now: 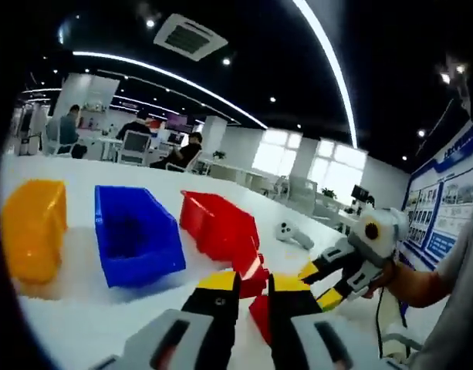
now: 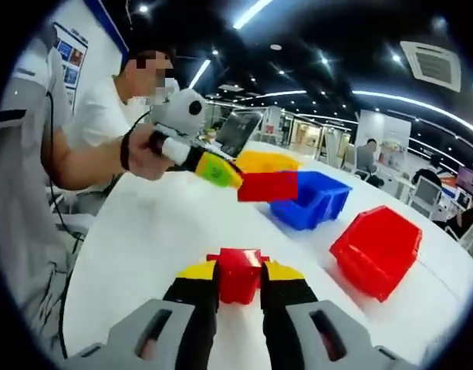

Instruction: Take apart the toy blocks one by one and place each separated block into its matching bin, sorting the blocks by their type until all the connected pieces are disassembled and separated into the correct bins

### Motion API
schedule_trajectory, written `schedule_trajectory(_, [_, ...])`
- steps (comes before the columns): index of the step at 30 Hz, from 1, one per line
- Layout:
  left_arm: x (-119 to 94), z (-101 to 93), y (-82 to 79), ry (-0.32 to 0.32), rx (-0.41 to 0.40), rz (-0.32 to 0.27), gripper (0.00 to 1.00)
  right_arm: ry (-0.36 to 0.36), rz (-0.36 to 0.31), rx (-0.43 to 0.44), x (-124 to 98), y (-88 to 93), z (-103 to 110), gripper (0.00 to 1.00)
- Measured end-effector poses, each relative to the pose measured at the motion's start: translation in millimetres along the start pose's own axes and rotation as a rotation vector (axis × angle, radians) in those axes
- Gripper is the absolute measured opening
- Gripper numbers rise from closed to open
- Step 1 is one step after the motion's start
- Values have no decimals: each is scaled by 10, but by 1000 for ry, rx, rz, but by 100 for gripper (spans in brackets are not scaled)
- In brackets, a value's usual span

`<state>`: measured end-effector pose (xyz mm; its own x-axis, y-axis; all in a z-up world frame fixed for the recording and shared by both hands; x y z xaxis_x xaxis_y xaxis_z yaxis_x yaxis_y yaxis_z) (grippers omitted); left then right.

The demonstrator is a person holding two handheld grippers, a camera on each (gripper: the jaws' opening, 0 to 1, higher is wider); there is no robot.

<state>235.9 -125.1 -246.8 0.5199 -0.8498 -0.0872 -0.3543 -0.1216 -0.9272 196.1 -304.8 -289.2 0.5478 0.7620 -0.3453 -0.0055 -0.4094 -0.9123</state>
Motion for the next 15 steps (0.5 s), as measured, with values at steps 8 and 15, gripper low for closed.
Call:
schedule_trajectory(8, [1029,39,-378,95,17,23,16,0,1,45,-32,19,27,22])
schedule_trajectory(15, [1607,488,-258,-122,10,138,17,-9,-3,64,-117,45,82,22])
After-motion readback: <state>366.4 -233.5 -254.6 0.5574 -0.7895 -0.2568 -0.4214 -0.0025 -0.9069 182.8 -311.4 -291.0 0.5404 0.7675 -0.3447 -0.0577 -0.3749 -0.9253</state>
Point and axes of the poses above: the point that each gripper's makers call its tool centre point, and the gripper's own axes: x roughly forward along the fingers, z roughly to its left, y roughly out of its underside, the point moved 7 cm from there along -x, roughly backward along the fingers, and after that the axes turned 9 degrees about y, right-handed, at the moved point
